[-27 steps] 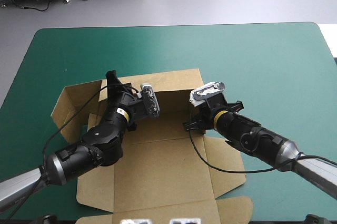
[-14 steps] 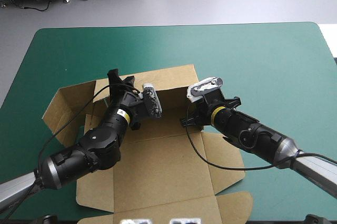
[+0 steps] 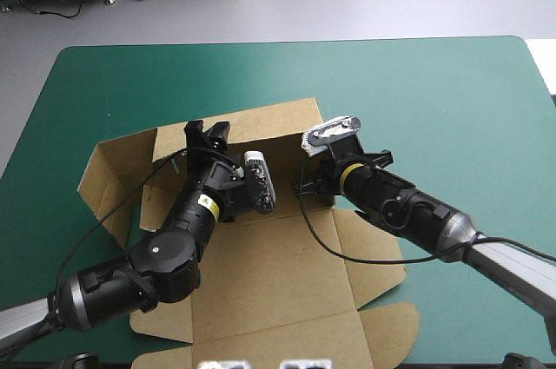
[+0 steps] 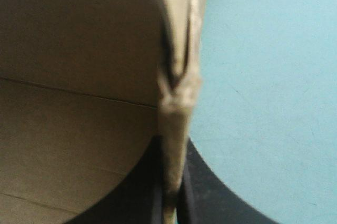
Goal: Fold the box
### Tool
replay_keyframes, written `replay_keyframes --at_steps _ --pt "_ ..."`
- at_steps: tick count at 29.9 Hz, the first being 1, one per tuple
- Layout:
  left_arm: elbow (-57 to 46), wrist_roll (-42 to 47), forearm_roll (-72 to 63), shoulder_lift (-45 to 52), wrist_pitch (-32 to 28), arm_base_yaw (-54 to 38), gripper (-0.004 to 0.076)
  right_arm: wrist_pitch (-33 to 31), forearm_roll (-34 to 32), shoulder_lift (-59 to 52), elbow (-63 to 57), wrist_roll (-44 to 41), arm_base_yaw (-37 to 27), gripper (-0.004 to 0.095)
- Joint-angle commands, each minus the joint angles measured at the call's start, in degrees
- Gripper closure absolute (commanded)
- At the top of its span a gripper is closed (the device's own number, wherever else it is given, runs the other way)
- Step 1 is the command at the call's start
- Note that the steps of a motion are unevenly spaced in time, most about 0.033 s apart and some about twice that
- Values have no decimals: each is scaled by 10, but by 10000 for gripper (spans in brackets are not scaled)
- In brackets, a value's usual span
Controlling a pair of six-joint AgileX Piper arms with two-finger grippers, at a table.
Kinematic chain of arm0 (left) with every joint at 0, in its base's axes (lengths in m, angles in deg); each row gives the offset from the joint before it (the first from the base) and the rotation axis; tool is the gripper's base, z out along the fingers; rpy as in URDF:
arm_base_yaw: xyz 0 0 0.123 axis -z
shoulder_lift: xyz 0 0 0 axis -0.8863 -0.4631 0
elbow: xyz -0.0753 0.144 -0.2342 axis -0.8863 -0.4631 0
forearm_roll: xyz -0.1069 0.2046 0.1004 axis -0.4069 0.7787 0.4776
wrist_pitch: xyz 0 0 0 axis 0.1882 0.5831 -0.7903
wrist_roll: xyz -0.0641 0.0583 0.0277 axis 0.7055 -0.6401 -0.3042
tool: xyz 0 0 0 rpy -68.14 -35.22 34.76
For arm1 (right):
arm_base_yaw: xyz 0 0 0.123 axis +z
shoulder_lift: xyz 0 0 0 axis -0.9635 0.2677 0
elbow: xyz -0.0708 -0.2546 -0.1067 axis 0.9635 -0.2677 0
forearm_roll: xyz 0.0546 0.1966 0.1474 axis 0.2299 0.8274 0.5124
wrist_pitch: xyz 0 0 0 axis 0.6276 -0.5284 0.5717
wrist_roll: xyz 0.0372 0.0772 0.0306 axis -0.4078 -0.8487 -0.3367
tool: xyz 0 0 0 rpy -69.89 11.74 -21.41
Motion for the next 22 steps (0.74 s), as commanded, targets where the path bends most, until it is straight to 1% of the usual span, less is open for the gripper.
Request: replay_keyframes --at_steps 1,3,6,8,10,13,14,16,17,19,22 --pt "21 7 10 15 48 23 279 18 -7 -12 35 7 -14 924" --pt "21 7 -14 15 71 36 279 13 15 -10 41 26 -26 924" --pt "36 5 -90 21 87 57 284 12 76 -6 48 86 -45 924" --pt "64 -9 -133 21 102 71 319 8 98 -4 54 112 -61 924" --pt "109 -33 -167 21 120 81 371 -3 132 -1 64 146 -78 924" --pt "182 -47 -227 21 138 86 506 -29 190 7 85 210 -98 924" --pt "211 -58 -241 20 145 86 587 -38 209 9 93 230 -105 924" --pt "247 -69 -256 20 160 84 710 -54 243 14 110 266 -117 924" --pt "261 -69 -255 20 167 83 726 -64 258 17 120 282 -122 924" --pt "282 -77 -254 20 182 73 727 -95 281 22 141 311 -129 924" --pt "300 -82 -254 20 211 16 727 -145 303 30 168 341 -134 926"
